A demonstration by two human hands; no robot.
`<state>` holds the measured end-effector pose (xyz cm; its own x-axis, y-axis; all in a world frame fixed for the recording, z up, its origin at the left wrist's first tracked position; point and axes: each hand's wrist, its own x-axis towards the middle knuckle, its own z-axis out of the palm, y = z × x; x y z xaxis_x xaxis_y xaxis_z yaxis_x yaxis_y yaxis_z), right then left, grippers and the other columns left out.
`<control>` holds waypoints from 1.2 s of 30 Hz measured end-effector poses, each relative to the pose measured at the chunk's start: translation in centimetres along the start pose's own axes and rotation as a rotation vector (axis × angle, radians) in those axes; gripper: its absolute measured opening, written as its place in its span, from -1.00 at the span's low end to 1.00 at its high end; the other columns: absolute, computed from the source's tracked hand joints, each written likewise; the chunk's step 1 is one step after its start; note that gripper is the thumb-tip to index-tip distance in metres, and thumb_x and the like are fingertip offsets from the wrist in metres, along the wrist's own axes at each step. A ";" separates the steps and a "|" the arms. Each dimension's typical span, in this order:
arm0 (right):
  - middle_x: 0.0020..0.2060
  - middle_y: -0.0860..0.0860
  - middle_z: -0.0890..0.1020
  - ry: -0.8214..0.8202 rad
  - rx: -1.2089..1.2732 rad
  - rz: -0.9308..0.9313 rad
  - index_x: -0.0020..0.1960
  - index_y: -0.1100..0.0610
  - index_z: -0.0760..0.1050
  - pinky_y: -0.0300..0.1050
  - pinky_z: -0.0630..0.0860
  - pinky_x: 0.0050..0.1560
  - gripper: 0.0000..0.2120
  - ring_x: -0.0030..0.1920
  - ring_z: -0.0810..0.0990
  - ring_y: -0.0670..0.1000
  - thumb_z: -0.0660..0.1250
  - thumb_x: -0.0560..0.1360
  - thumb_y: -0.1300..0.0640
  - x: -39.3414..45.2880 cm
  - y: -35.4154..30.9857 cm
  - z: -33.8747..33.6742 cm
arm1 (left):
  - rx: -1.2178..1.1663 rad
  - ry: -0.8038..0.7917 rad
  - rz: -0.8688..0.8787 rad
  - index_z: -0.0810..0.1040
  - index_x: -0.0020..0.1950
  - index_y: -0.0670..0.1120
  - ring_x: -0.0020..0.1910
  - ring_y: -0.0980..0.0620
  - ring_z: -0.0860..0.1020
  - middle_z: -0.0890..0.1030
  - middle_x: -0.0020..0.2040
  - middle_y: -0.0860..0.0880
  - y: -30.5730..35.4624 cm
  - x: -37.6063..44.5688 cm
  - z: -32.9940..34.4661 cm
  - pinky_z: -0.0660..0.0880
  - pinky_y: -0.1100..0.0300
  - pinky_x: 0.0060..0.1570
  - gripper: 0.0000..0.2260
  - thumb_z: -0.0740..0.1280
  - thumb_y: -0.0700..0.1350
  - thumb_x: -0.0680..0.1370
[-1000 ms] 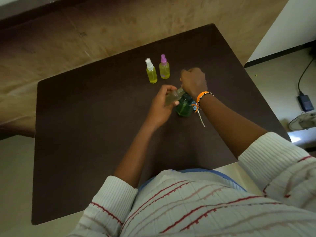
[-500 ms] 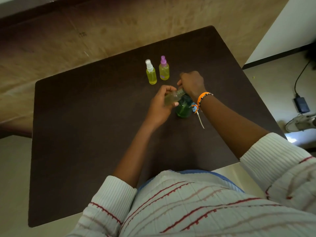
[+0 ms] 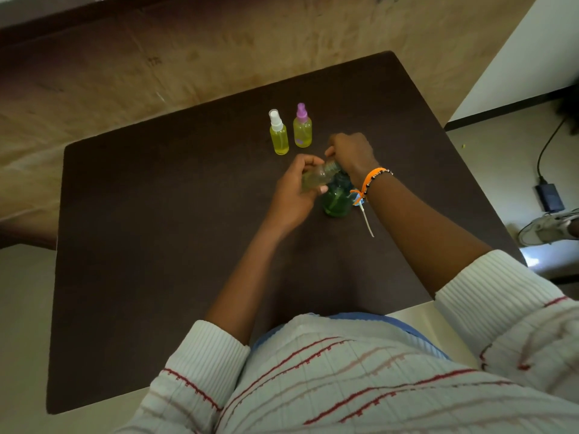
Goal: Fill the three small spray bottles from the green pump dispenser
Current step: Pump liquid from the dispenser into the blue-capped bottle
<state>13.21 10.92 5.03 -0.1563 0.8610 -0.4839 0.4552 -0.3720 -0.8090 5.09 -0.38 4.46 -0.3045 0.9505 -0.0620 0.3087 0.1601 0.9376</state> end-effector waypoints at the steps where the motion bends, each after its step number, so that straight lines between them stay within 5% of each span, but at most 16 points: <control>1: -0.26 0.06 0.65 0.031 -0.003 -0.009 -0.29 0.14 0.57 -0.03 0.54 0.03 -0.76 -0.11 0.63 0.12 0.22 0.46 0.09 0.0 0.1 -0.1 | 0.003 -0.002 0.000 0.44 0.07 -0.09 -0.09 0.24 0.48 0.51 -0.05 0.07 -0.1 0.0 0.2 0.39 0.44 -0.07 -0.67 0.38 -0.37 0.39; 6: -0.21 0.09 0.67 0.044 -0.057 -0.034 -0.25 0.13 0.61 -0.01 0.56 0.03 -0.77 -0.10 0.64 0.14 0.22 0.41 0.07 0.1 0.2 -0.2 | 0.011 -0.001 0.008 0.44 0.10 -0.16 -0.07 0.14 0.48 0.51 -0.02 0.00 -0.4 0.1 0.3 0.38 0.41 -0.07 -0.67 0.38 -0.38 0.39; 12: -0.31 0.09 0.56 -0.180 0.041 0.095 -0.04 0.29 0.52 -0.18 0.42 -0.34 -0.78 -0.35 0.50 0.03 0.19 0.55 0.14 -0.4 -1.0 -0.4 | 0.008 0.028 0.039 0.45 0.08 -0.14 -0.10 0.26 0.48 0.51 -0.04 0.05 0.1 0.0 -0.1 0.37 0.49 -0.10 -0.67 0.39 -0.38 0.39; 16: -0.21 0.09 0.67 -0.055 0.000 0.036 -0.21 0.21 0.60 -0.03 0.55 -0.04 -0.72 -0.18 0.59 0.09 0.21 0.45 0.06 -0.4 -0.5 -0.1 | 0.021 0.017 0.040 0.45 0.10 -0.16 -0.10 0.23 0.47 0.50 -0.04 0.06 0.1 0.0 0.1 0.37 0.46 -0.09 -0.67 0.38 -0.38 0.39; 19: 0.00 0.14 0.67 0.081 -0.099 -0.004 0.01 0.19 0.64 0.02 0.54 0.13 -0.50 0.01 0.61 0.17 0.14 0.29 -0.08 -0.9 -0.3 -0.1 | 0.035 0.007 0.028 0.44 0.08 -0.15 -0.12 0.26 0.46 0.49 -0.07 0.08 0.0 0.1 0.3 0.36 0.49 -0.12 -0.67 0.37 -0.39 0.38; 30: 0.02 0.16 0.67 -0.035 -0.173 -0.027 -0.04 0.20 0.64 0.08 0.55 0.14 -0.66 0.06 0.61 0.21 0.21 0.42 0.02 -0.9 -0.8 -0.3 | 0.003 0.020 0.032 0.45 0.09 -0.17 -0.13 0.27 0.47 0.48 -0.11 0.14 0.3 -0.1 0.1 0.36 0.50 -0.13 -0.68 0.37 -0.40 0.39; 36: 0.05 0.16 0.65 0.064 -0.175 -0.044 0.06 0.20 0.62 -0.04 0.49 0.04 -0.48 0.04 0.59 0.21 0.13 0.29 -0.08 -1.3 -0.5 -0.3 | 0.001 0.007 0.018 0.43 0.11 -0.17 -0.12 0.26 0.46 0.49 -0.06 0.08 -0.1 -0.2 0.4 0.37 0.47 -0.11 -0.68 0.36 -0.39 0.40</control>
<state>13.49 10.10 6.17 -0.1259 0.8975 -0.4226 0.5958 -0.2722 -0.7556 5.49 -0.44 4.28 -0.3049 0.9514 -0.0432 0.3154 0.1437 0.9380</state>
